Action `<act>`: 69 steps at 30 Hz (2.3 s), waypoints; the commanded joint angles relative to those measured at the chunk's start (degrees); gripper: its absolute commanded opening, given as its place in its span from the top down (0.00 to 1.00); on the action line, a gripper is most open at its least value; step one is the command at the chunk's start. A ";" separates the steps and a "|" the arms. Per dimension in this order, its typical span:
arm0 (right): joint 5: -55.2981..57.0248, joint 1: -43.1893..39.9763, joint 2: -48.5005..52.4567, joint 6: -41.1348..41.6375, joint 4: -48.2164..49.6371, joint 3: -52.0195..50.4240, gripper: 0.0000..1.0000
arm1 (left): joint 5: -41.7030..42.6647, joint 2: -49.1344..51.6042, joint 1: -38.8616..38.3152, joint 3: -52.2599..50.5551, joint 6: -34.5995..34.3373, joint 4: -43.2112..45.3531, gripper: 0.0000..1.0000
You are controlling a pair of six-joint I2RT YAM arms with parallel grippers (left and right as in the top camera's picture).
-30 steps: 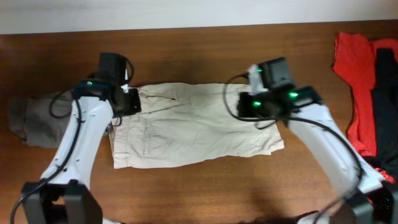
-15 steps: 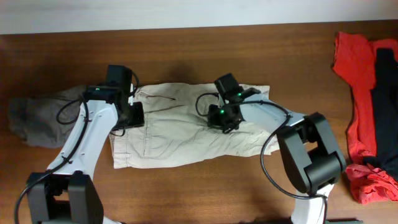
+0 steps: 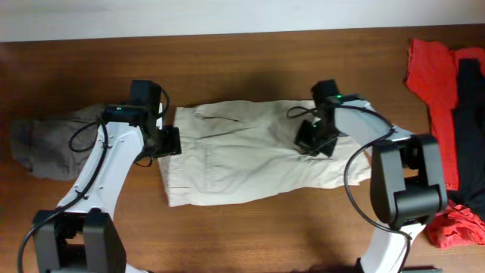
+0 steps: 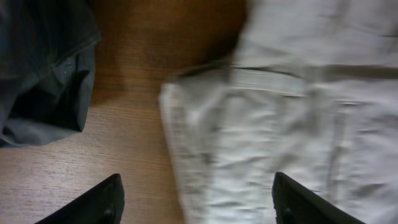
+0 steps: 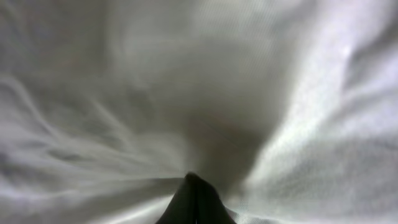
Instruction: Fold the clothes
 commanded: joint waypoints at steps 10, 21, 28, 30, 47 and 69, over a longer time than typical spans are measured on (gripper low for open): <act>-7.52 -5.88 -8.00 -26.47 2.03 -2.69 0.87 | 10.25 -0.68 0.11 -3.10 0.48 0.39 0.09; -14.69 -5.44 -34.51 -31.41 -0.42 -2.69 0.39 | 31.30 -0.68 3.76 -18.05 -2.32 10.21 0.07; -14.71 -5.44 -36.17 -31.45 -3.58 -2.69 0.39 | 31.82 -0.68 5.66 -24.50 -2.32 15.52 0.01; -14.73 -5.44 -36.17 -31.71 -3.56 -2.69 0.39 | 36.37 -0.68 6.97 -27.08 -1.51 21.22 0.01; -15.15 -5.44 -36.17 -31.82 -3.58 -2.69 0.40 | 58.25 0.52 7.65 -31.45 1.42 37.27 0.18; -15.13 -5.44 -36.17 -31.80 -3.58 -2.69 0.41 | 59.49 0.52 7.58 -31.41 1.79 43.43 0.52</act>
